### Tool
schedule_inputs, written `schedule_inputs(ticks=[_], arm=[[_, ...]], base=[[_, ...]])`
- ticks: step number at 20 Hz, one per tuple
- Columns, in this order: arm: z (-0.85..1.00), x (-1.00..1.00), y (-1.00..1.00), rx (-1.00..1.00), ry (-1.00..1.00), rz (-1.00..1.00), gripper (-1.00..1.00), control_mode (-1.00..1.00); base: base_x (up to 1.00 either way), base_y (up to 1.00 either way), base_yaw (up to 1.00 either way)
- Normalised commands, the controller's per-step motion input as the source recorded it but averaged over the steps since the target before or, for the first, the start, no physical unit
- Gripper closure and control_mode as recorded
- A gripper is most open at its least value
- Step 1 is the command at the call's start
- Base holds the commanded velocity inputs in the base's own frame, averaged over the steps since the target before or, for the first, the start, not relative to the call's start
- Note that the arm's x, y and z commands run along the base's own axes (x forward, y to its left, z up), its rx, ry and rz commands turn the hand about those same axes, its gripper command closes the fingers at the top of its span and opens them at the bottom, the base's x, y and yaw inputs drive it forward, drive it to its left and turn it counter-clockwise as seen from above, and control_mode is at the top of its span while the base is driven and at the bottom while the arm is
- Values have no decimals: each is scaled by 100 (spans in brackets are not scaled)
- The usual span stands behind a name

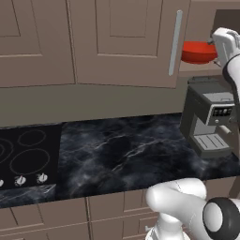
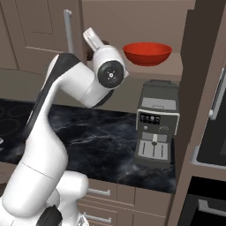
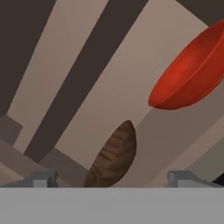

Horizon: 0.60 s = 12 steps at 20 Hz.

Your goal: Move the bowls from the cabinet to the plates on the dining table.

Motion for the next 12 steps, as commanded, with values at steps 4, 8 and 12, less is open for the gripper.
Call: schedule_inputs(ticks=[4, 8, 12], arm=[[7, 59, -1, 2, 26, 7, -100, -100], [8, 43, -3, 10, 26, 9, -100, -100], [-1, 33, -1, 17, 19, 14, -100, -100]], base=[[0, 0, 0], [0, 0, 0], [0, 0, 0]])
